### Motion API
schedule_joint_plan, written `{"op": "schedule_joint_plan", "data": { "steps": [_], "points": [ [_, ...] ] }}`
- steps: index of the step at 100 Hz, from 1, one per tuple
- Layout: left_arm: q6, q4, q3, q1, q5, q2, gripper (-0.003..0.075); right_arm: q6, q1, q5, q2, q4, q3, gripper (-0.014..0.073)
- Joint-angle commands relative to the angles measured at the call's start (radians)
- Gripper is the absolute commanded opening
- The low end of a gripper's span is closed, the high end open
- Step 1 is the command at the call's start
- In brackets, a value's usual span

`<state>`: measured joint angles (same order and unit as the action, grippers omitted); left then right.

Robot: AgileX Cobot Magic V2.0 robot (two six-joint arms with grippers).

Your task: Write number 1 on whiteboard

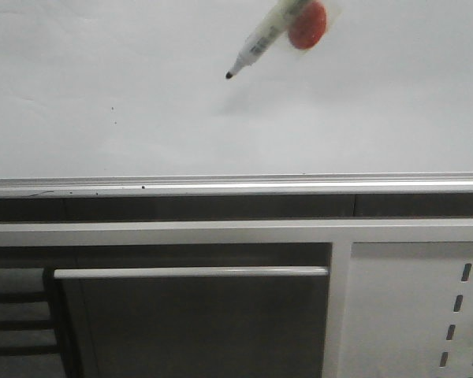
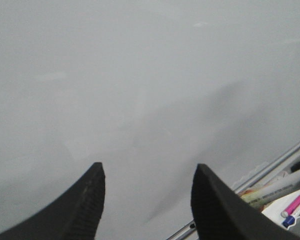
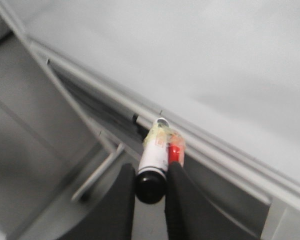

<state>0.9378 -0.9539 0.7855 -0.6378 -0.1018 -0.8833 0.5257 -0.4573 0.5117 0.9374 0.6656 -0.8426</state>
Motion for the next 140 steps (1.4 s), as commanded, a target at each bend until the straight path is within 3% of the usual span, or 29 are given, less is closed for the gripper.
{"op": "schedule_joint_plan", "data": {
  "steps": [1, 25, 68, 98, 114, 140],
  "points": [
    [-0.005, -0.05, 0.027, 0.022, 0.04, 0.022, 0.0256, 0.002, -0.035, -0.201, -0.06, 0.0, 0.032, -0.0058],
    [-0.005, -0.059, 0.027, 0.033, 0.047, 0.021, -0.0022, 0.002, -0.069, -0.305, -0.076, -0.09, 0.056, -0.0043],
    [-0.005, -0.059, 0.027, 0.033, 0.073, 0.021, -0.002, 0.002, -0.067, -0.363, -0.056, -0.143, 0.056, -0.0043],
    [-0.005, -0.059, 0.027, 0.033, 0.073, 0.021, -0.002, 0.002, -0.041, -0.433, 0.08, -0.144, 0.056, -0.0043],
    [-0.005, -0.059, 0.027, 0.033, 0.073, 0.021, -0.002, 0.002, -0.028, -0.311, 0.11, -0.14, 0.056, -0.0043],
    [-0.005, -0.059, 0.027, 0.033, 0.042, 0.019, -0.002, 0.002, -0.027, -0.085, 0.005, -0.14, 0.004, -0.0043]
  ]
}}
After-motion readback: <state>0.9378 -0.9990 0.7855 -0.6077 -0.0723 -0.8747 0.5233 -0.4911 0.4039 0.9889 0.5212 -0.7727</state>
